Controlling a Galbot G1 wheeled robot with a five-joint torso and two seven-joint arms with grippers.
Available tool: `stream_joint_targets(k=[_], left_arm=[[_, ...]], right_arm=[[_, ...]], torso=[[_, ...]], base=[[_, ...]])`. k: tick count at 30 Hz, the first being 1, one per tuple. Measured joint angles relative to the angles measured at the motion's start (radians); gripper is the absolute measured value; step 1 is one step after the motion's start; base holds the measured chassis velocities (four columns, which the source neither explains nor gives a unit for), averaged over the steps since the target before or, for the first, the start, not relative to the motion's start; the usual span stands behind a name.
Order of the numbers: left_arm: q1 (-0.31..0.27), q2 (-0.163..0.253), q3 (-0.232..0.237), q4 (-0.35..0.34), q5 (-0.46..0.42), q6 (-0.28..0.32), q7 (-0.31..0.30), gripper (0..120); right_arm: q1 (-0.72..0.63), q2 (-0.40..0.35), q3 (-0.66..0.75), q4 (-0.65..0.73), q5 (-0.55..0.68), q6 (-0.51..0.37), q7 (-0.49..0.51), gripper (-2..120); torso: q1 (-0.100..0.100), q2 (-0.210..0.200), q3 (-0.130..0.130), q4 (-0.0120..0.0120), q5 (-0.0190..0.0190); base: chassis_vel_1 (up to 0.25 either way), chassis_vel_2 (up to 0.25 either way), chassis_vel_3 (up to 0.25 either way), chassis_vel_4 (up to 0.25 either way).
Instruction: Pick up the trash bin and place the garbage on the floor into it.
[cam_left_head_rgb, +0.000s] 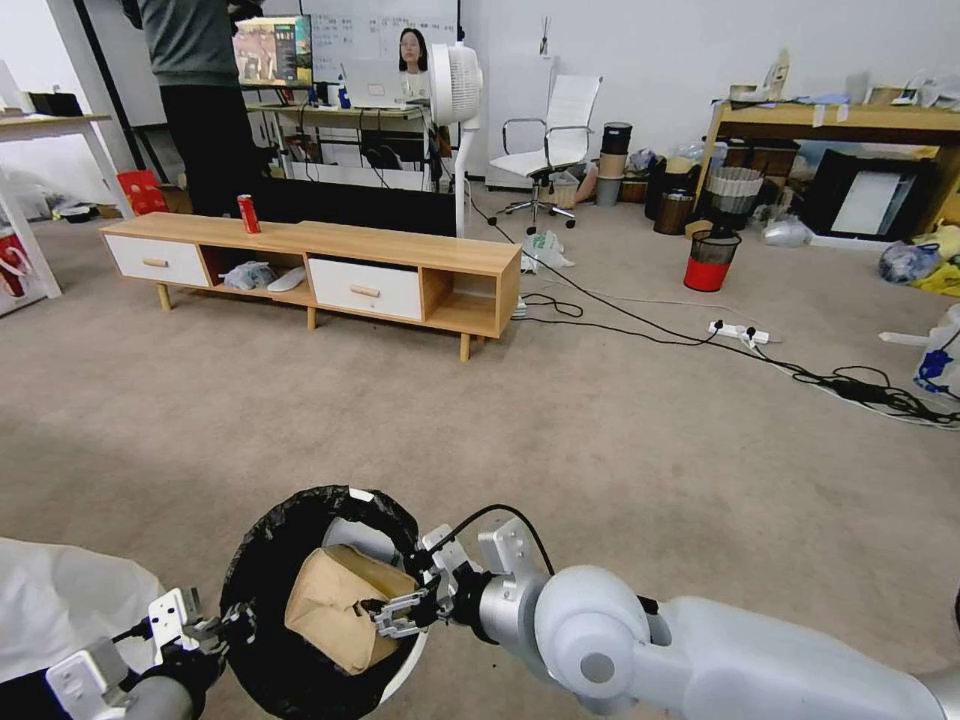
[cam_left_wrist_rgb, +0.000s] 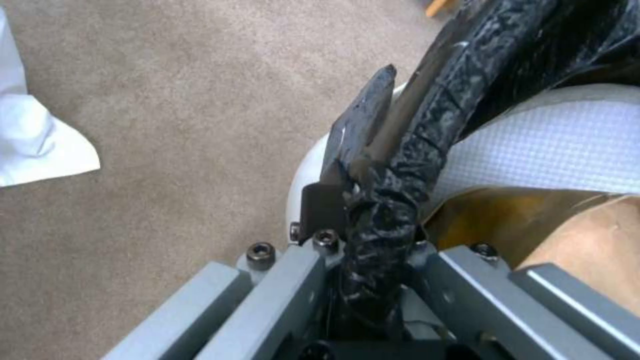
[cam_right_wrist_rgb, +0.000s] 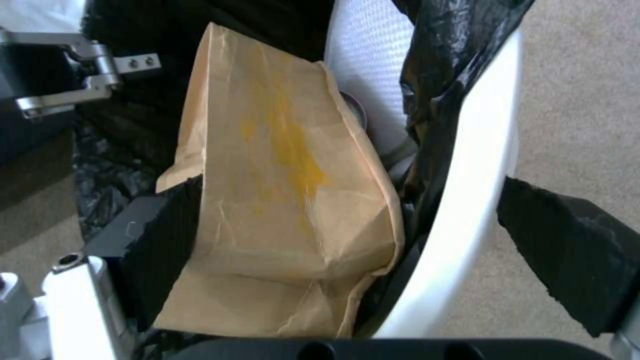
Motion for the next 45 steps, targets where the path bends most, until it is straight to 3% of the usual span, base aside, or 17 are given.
stream_joint_targets(k=[6, 12, 17, 24, 45], left_arm=[[-0.001, 0.002, 0.001, 0.004, -0.001, 0.000, 0.000, 0], [-0.003, 0.000, 0.002, 0.006, -0.001, 0.000, -0.001, 0], [-0.003, -0.003, 0.003, 0.006, 0.001, -0.001, -0.001, 0], [0.000, -0.006, 0.003, 0.004, 0.004, -0.001, -0.002, 0], [-0.008, -0.007, 0.009, 0.011, 0.005, 0.002, 0.001, 0]], right_arm=[[0.019, 0.017, 0.014, 0.014, 0.073, -0.059, 0.071, 93], [0.018, 0.023, 0.016, 0.015, 0.061, -0.060, 0.073, 89], [0.016, 0.026, 0.008, 0.002, -0.018, 0.023, -0.005, 98], [0.018, 0.032, -0.011, -0.018, -0.107, 0.140, -0.108, 100], [-0.002, -0.003, -0.014, -0.003, -0.134, 0.104, -0.074, 100]], torso=[[0.000, 0.000, 0.000, 0.0000, 0.0000], [0.000, 0.000, 0.000, 0.0001, -0.0001], [0.000, 0.000, 0.000, 0.0000, 0.0000], [0.000, 0.000, 0.000, 0.0000, 0.0000], [0.000, 0.000, 0.000, 0.0000, 0.0000]], base=[[0.000, 0.000, 0.000, 0.000], [0.000, 0.000, 0.000, 0.000], [0.000, 0.000, 0.000, 0.000], [0.000, 0.000, 0.000, 0.000], [0.000, 0.000, 0.000, 0.000]])
